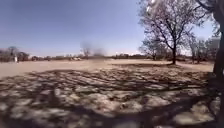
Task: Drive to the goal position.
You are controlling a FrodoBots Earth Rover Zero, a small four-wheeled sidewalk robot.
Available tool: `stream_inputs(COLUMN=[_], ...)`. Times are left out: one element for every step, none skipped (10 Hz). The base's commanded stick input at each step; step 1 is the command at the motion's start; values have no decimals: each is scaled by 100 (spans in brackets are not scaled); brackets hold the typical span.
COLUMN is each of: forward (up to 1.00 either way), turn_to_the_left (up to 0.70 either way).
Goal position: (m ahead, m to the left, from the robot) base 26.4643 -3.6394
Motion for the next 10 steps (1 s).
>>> stream_inputs(forward=[100, 100, 100, 100, 100, 100, 100, 100, 100, 100], turn_to_the_left=[0, 0, 0, 0, 0, 0, 0, 0, 0, 0])
